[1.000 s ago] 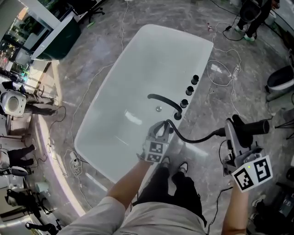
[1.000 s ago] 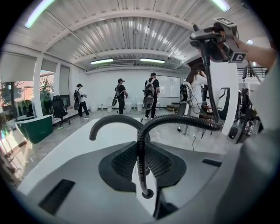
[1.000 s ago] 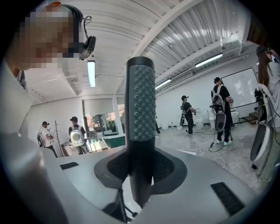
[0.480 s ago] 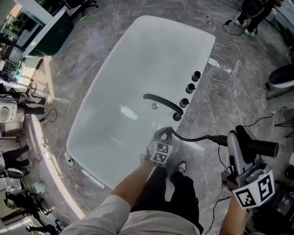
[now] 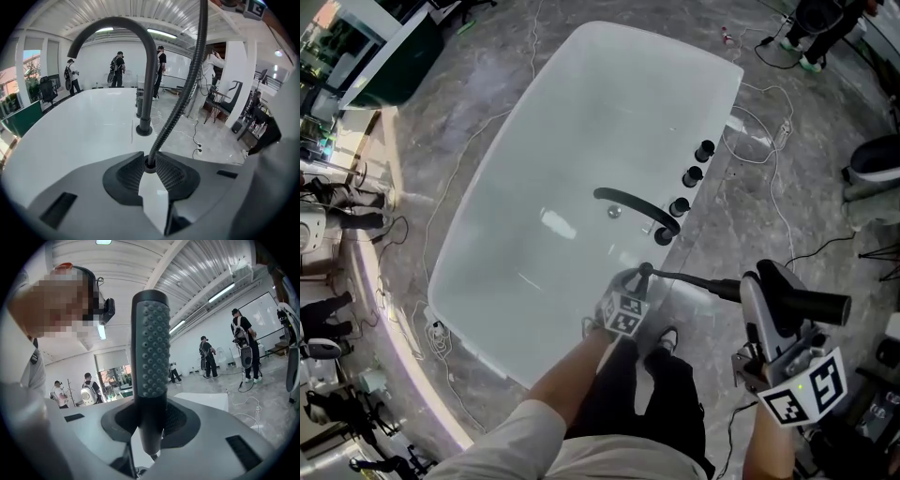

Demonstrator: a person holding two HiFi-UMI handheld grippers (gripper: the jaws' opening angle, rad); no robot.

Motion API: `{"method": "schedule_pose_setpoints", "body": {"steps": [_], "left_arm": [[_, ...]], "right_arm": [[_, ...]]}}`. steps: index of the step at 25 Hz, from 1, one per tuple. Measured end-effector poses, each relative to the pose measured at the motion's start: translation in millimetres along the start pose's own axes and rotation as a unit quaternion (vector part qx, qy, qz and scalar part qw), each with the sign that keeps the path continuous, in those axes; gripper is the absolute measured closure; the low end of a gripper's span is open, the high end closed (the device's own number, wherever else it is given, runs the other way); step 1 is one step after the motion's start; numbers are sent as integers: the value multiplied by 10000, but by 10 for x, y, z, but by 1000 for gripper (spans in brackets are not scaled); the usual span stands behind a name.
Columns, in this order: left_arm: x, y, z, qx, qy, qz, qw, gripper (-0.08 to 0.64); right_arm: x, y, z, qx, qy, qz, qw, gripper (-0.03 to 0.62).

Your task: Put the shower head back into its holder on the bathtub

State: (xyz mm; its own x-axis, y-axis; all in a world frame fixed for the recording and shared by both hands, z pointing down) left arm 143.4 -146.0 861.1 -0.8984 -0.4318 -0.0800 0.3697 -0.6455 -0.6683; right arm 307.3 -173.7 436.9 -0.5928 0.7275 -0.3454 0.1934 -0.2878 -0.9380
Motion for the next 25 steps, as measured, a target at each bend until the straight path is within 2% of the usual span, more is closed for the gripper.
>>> {"method": "schedule_pose_setpoints", "body": {"steps": [3, 7, 12, 16, 20, 25], "left_arm": [[35, 11, -97, -43, -51, -101, 9999, 500], [101, 203, -371, -442, -20, -425, 9981, 503], [294, 574, -868, -1023, 233, -919, 9902, 537], [393, 719, -1069, -1296, 342, -1142, 9844, 540], [485, 756, -1122, -1418, 429, -1248, 9811, 541], [597, 655, -1149, -1587, 610, -1373, 9758, 545]], "right_arm": [[-1, -144, 149, 79, 101, 74, 9999, 485], [-30, -459, 377, 272, 202, 134, 9993, 485], [-67, -909, 642, 565, 196, 104, 9982, 485], [-196, -1405, 831, 990, 180, 145, 9948, 485], [-329, -1869, 962, 1329, 83, 83, 9911, 485], [-492, -2494, 981, 1556, -245, 110, 9875, 485]]}}
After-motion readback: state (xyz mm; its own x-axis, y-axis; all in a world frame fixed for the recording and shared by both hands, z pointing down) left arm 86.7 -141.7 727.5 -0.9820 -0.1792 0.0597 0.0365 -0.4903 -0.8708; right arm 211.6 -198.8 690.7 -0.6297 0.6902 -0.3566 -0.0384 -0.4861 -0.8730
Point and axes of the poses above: the fingertips, and each gripper's own axes: z forward along the fingers, x to its left, y out of its top, the point moved 5 cm from there along -z, backward along the fingers, and after that the axes turned 15 degrees about y, right-handed, at the moved point
